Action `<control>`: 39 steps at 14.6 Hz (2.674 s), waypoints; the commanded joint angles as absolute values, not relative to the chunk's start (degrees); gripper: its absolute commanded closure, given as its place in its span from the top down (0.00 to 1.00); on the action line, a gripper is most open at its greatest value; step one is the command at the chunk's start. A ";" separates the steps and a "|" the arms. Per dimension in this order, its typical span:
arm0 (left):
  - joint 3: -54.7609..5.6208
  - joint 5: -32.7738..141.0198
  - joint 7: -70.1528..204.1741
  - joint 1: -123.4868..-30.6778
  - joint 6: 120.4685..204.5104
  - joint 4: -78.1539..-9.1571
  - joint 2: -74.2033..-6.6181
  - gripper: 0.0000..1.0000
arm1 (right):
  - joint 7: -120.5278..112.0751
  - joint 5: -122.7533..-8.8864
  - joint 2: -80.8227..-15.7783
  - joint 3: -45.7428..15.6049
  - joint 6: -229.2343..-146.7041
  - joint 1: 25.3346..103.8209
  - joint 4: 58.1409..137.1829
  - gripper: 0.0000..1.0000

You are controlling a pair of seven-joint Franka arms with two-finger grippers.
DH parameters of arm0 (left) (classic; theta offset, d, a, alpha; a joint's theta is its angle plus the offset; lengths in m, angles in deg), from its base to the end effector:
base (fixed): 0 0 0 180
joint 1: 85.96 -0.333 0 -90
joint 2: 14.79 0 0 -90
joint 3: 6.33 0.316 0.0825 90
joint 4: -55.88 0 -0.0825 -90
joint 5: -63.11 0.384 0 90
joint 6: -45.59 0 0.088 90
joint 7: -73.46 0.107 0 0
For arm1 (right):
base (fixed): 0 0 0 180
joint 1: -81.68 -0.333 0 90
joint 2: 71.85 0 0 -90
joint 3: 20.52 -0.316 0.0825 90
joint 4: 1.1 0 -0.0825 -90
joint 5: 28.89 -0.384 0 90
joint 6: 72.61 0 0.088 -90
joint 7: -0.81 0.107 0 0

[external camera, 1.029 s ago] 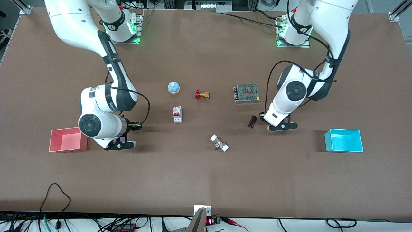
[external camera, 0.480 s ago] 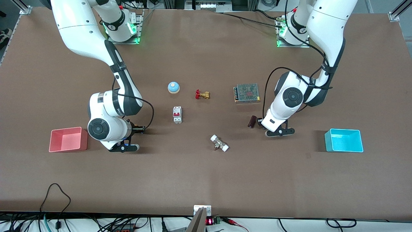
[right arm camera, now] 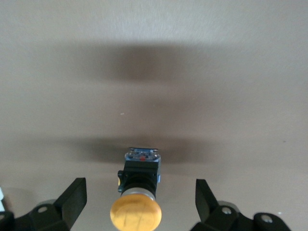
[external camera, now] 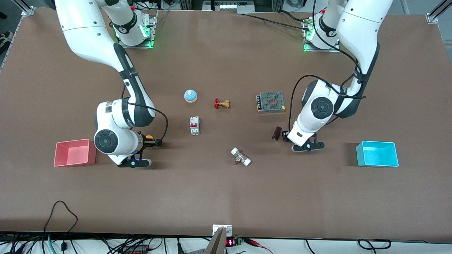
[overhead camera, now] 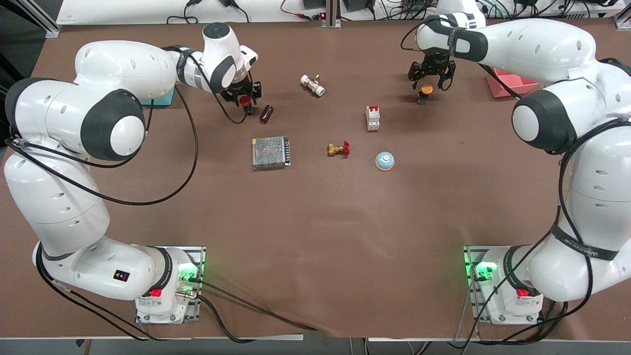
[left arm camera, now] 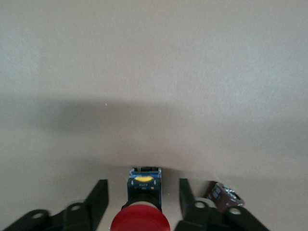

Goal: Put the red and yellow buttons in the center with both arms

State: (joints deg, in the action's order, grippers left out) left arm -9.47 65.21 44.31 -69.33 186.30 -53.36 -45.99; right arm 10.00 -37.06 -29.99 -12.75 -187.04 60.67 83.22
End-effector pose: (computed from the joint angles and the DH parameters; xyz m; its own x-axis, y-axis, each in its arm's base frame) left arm 0.5943 -0.2120 0.2109 0.9897 0.1429 0.0027 0.1429 -0.9897 0.0072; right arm 0.6719 0.1823 0.2338 0.9799 0.0229 -0.1979 0.0247 -0.9997 0.0064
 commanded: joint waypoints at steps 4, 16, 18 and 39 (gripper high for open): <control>-9.14 65.93 44.54 -71.53 166.73 -36.87 -46.25 1.00 | 16.96 -37.50 -39.84 -10.85 -182.31 61.02 83.80 1.00; -9.85 62.15 67.93 -85.51 143.86 -29.64 -37.30 1.00 | 6.96 -36.97 -52.87 -0.22 -166.75 61.11 80.47 1.00; -9.85 61.71 67.49 -85.52 140.97 -27.28 -37.20 1.00 | 7.04 -36.89 -52.96 0.31 -165.87 61.11 79.68 1.00; -9.76 60.83 67.22 -87.45 131.20 -28.04 -24.83 1.00 | -0.69 -26.43 -69.55 -13.14 -162.87 79.92 91.26 1.00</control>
State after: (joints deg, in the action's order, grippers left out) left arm -9.72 61.47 66.41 -86.90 130.75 -22.49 -30.49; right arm 0.16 -27.42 -64.34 -12.26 -160.26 79.28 84.96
